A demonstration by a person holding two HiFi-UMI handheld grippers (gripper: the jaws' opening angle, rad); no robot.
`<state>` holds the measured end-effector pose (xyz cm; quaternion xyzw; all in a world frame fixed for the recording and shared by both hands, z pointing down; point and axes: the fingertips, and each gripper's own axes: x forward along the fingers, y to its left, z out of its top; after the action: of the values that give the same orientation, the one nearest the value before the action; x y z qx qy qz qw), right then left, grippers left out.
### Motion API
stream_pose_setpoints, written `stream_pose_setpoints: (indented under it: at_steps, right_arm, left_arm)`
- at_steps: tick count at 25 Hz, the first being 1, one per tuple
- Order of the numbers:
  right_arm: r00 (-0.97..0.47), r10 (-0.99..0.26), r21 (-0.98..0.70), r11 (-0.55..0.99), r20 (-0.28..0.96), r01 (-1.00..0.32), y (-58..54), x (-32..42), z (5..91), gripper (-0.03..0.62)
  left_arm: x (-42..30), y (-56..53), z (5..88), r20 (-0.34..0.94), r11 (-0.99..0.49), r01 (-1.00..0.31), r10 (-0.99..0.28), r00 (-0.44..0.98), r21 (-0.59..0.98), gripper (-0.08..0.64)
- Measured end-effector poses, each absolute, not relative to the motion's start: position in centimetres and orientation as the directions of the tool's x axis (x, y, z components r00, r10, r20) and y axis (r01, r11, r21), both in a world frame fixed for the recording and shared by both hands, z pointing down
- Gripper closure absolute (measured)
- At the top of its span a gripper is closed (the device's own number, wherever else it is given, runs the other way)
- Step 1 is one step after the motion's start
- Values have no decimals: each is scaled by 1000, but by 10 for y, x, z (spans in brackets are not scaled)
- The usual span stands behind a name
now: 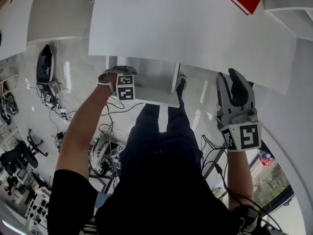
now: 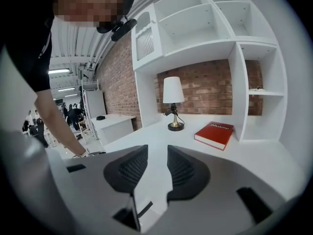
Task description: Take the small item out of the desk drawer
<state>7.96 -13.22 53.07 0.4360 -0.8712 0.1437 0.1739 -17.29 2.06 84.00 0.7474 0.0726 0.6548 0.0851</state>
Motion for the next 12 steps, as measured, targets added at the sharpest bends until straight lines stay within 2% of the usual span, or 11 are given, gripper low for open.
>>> stream_pose_setpoints:
  at_steps: [5,12]
  right_arm:
    - [-551,-694,-118,568,464,-815,-131,86,556,472]
    - [-554,-676,-151,559,485,-815,-127,92,575,474]
  left_arm:
    - [-173,33,871,947,-955,77,296,124,288,357]
    - [-164,42,890,947,-934,196,315,61,298,357]
